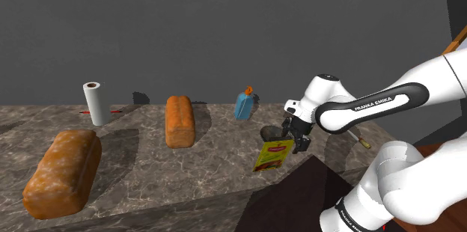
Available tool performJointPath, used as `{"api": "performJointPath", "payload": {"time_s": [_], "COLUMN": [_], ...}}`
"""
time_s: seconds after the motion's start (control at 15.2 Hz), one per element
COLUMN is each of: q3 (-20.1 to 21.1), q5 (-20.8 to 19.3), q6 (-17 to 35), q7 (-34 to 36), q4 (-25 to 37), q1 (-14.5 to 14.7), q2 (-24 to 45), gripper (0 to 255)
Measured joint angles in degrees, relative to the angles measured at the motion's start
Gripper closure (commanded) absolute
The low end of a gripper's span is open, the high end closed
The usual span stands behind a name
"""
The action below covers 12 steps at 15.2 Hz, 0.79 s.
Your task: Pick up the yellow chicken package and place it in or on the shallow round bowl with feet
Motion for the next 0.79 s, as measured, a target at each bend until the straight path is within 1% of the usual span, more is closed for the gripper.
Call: {"api": "performJointPath", "payload": {"time_s": [0.13, 0.2, 0.79], "q3": [0.0, 0.0, 0.0], "q5": [0.0, 0.0, 0.0], "q6": [0.1, 0.1, 0.1], "q7": [0.0, 0.0, 0.0], "q4": [0.0, 0.0, 0.0], "q1": [0.0, 0.0, 0.0], "q2": [0.1, 0.1, 0.0], "gripper": [0, 255, 255]}}
